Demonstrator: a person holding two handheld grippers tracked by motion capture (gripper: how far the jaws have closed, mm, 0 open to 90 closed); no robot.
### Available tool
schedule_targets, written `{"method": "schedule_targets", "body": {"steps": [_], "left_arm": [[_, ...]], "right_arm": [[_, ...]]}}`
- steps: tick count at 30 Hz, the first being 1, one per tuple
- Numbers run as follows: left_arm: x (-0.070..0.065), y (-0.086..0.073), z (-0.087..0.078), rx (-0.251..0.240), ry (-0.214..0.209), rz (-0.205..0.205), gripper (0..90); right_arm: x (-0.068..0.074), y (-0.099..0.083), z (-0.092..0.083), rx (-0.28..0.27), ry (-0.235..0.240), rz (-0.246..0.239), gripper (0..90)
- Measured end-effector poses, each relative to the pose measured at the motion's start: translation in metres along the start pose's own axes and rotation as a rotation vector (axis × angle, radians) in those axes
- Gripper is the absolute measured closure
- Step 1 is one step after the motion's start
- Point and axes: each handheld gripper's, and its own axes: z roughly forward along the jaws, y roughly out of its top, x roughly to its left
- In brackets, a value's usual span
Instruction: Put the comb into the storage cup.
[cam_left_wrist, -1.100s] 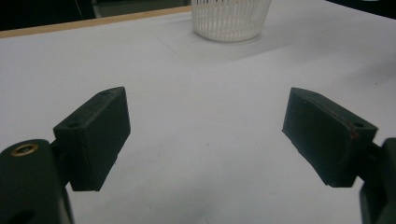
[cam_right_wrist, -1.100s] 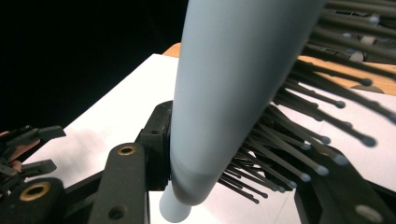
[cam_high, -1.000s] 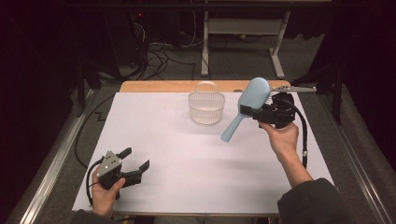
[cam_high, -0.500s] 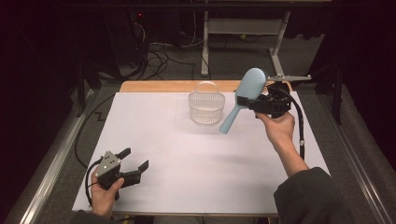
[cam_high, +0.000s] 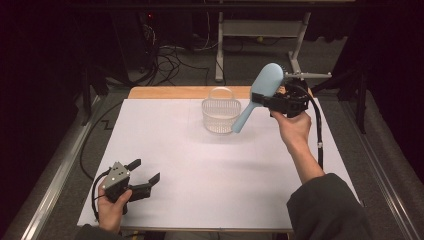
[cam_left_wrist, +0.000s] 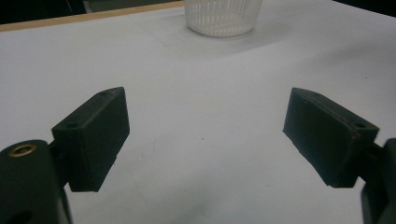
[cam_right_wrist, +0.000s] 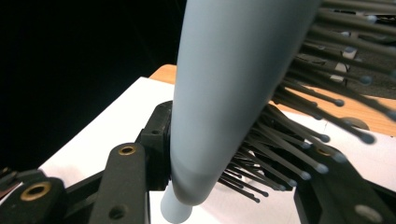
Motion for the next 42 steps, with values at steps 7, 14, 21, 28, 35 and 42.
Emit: {"method": "schedule_targets", "body": {"steps": [7, 14, 21, 28, 35, 42], "left_arm": [[0.000, 0.000, 0.000, 0.001, -0.008, 0.007, 15.3], [-0.001, 0.000, 0.000, 0.003, -0.010, 0.007, 15.3], [0.000, 0.000, 0.001, 0.003, -0.012, 0.002, 15.3], [0.000, 0.000, 0.000, 0.001, -0.013, 0.002, 15.3], [0.000, 0.000, 0.000, 0.003, -0.019, 0.002, 15.3], [0.000, 0.000, 0.000, 0.005, -0.022, 0.000, 15.3]], "right_arm": [[-0.001, 0.006, 0.009, -0.004, -0.023, 0.006, 54.0], [-0.003, 0.010, 0.018, -0.003, -0.050, 0.008, 54.0], [-0.004, 0.015, 0.028, -0.004, -0.050, 0.022, 54.0], [-0.002, 0.021, 0.041, 0.000, -0.054, 0.028, 54.0], [0.002, 0.027, 0.050, -0.007, -0.061, 0.016, 54.0], [0.000, 0.029, 0.063, -0.001, -0.073, 0.030, 54.0]]}}
